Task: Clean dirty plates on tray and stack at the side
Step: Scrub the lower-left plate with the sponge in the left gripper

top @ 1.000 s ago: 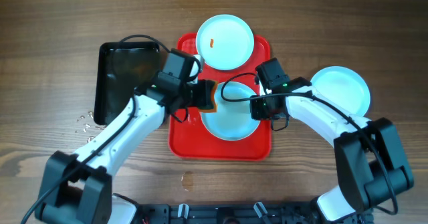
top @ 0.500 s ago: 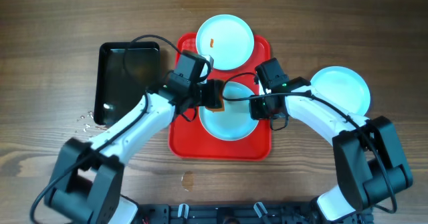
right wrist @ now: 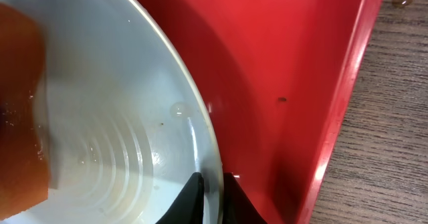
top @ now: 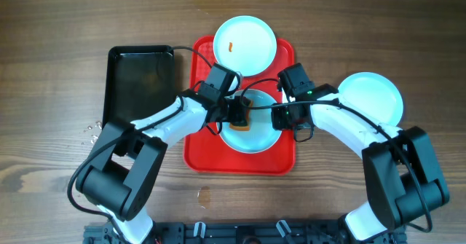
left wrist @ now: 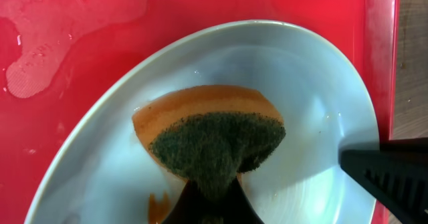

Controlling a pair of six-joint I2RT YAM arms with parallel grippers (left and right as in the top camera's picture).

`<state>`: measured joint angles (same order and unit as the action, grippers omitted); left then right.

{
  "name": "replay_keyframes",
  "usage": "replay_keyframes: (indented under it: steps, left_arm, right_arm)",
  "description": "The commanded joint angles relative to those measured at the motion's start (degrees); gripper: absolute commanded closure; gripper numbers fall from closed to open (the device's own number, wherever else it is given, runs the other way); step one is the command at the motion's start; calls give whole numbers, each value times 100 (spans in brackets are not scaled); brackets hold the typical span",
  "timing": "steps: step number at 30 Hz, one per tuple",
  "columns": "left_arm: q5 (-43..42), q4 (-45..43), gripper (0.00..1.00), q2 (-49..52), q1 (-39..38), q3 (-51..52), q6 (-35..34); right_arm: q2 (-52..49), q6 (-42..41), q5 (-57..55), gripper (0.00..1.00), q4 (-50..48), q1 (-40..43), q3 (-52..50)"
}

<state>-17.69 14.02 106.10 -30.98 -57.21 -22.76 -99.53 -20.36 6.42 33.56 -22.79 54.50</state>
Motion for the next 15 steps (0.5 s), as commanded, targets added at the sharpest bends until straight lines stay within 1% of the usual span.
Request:
replay_keyframes:
  steps: [1, 7, 10, 13, 15]
  left_arm:
    - [356, 160, 96, 236, 63, -55, 308]
    - [1425, 474, 96, 411, 50, -55, 396]
    - [2312, 761, 96, 428, 50, -55, 391]
    - [2951, 973, 96, 426, 50, -61, 385]
    - [3375, 1126, 96, 426, 50, -81, 208]
  right_arm:
    - [31, -79, 92, 89, -7, -7, -52]
    - [31, -92, 92, 92, 13, -7, -52]
    - [31, -214, 90, 93, 33, -7, -52]
    - [31, -284, 85, 95, 31, -7, -52]
    - [31, -439, 42, 96, 61, -7, -52]
